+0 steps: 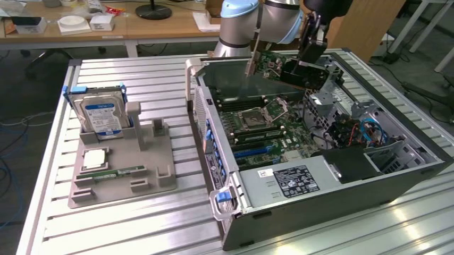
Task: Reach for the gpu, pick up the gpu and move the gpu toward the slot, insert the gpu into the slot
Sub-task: 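Insert the gpu into the slot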
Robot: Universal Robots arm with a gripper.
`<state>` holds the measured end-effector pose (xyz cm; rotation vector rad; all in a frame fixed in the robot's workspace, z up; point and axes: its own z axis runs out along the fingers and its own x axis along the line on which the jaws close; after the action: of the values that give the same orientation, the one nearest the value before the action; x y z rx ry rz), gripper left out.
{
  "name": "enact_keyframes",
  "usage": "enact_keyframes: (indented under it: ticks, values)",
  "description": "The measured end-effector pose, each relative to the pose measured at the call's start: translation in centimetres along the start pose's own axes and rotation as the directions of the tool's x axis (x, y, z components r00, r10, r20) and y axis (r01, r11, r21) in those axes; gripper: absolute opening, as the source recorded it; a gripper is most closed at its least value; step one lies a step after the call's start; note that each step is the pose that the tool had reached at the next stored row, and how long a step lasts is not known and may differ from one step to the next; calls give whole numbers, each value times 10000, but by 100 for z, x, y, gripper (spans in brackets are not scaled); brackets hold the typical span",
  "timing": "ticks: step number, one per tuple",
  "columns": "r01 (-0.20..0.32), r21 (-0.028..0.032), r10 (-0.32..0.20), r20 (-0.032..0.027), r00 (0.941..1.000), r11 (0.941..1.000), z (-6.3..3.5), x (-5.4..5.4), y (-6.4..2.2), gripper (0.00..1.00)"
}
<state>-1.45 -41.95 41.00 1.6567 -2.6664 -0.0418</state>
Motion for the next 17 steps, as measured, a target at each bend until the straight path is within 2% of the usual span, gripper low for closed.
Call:
enact_keyframes:
  ticks: [4,8,11,15,17]
  values:
    - [710,-9,-710,-17,9975,9975,4,0,0,26]
    - [1408,-20,-1408,-32,9900,9900,9,0,0,26]
    - [1949,-29,-1949,-44,9808,9808,14,0,0,26]
    - [2597,-39,-2597,-57,9657,9657,17,0,0,26]
    - [2814,-23,-2814,-58,9596,9596,19,0,-1,26]
